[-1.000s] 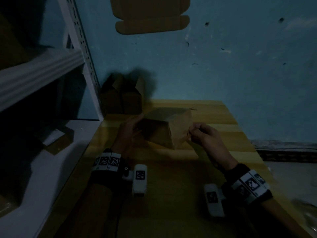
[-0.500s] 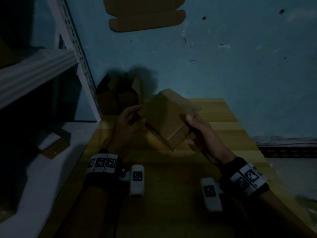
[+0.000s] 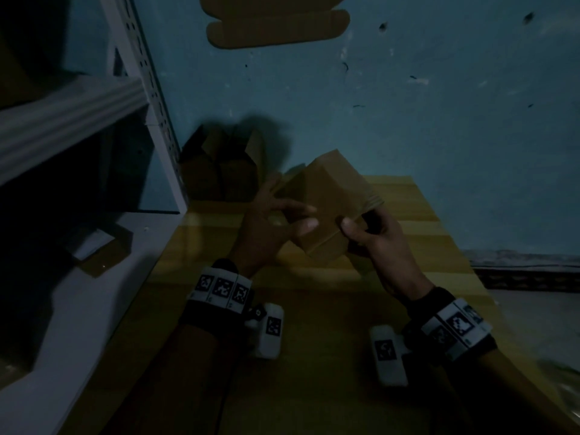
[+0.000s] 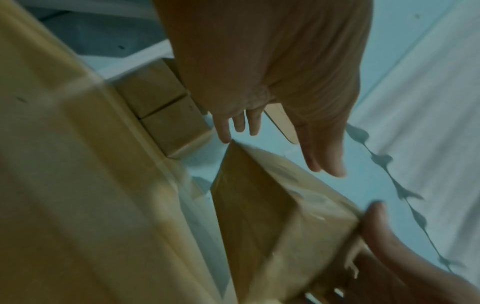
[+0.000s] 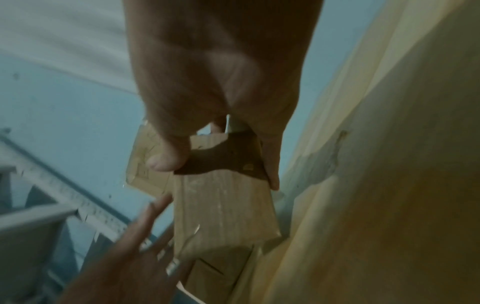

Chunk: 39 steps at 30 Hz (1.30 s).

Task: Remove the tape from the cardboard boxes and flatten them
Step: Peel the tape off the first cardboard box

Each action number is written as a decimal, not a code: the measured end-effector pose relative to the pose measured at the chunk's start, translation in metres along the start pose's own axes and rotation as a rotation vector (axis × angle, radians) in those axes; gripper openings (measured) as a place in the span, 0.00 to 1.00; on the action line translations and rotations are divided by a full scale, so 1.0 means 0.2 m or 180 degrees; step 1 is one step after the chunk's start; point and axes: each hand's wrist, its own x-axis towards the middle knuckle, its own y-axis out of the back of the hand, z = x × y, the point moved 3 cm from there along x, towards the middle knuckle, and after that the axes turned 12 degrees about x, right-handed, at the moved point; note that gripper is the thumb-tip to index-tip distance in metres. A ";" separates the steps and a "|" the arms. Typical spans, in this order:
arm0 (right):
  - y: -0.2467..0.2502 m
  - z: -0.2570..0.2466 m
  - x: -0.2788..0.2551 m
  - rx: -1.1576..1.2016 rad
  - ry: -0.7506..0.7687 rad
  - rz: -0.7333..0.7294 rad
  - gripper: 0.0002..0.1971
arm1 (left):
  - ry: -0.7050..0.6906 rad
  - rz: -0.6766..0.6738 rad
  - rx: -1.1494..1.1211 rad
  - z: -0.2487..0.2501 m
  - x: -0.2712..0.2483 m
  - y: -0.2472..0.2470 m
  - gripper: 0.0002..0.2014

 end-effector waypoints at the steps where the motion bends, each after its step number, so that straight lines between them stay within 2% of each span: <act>1: 0.00 0.00 0.00 -0.0037 0.0063 0.0003 0.23 | -0.0057 -0.0027 0.0000 0.01 0.00 -0.01 0.10; 7: 0.02 -0.01 0.00 -0.0188 0.0364 0.0122 0.21 | 0.0101 0.0031 -0.0072 0.00 -0.01 -0.08 0.13; 10: 0.02 -0.01 0.00 -0.0332 0.0522 0.0186 0.26 | 0.0125 0.0001 -0.0103 -0.01 -0.01 -0.09 0.14; 14: 0.02 0.00 0.00 -0.0414 0.0415 0.0365 0.38 | 0.0001 0.0097 0.0153 -0.01 -0.01 -0.10 0.21; 17: -0.01 0.00 -0.02 -0.0428 0.0373 0.0305 0.37 | -0.0070 0.0075 0.0279 -0.01 -0.02 -0.10 0.27; 20: -0.02 0.00 -0.01 -0.0326 0.0247 0.0207 0.24 | 0.0277 0.0009 0.0087 -0.01 -0.03 -0.08 0.24; 21: -0.01 0.01 -0.01 -0.0290 0.0182 0.0192 0.23 | 0.0400 0.0041 0.0032 -0.01 -0.03 -0.07 0.23; 24: 0.01 0.00 -0.01 -0.0231 0.0034 0.0267 0.26 | 0.0964 0.0221 -0.0197 -0.04 -0.01 -0.03 0.25; 27: 0.03 -0.01 0.00 -0.0199 -0.0137 0.0166 0.27 | 0.1557 0.0028 -0.0969 -0.07 -0.02 -0.01 0.24; 31: 0.02 -0.04 0.00 -0.0366 -0.0199 -0.0118 0.27 | 0.1659 -0.0205 -0.1219 -0.07 -0.03 0.03 0.18; 35: 0.03 -0.03 0.03 -0.0274 -0.0123 0.0102 0.39 | 0.1686 -0.0230 -0.1383 -0.08 -0.04 0.06 0.33; 36: 0.03 -0.03 0.03 -0.0349 -0.0204 0.0149 0.41 | 0.1673 -0.0196 -0.1406 -0.08 -0.05 0.06 0.32; 37: 0.02 -0.03 0.03 -0.0433 -0.0292 0.0136 0.39 | 0.1697 -0.0128 -0.1371 -0.09 -0.05 0.06 0.33; 39: 0.02 -0.02 0.02 -0.0462 -0.0405 -0.0001 0.30 | 0.1773 -0.0172 -0.1276 -0.09 -0.06 0.06 0.47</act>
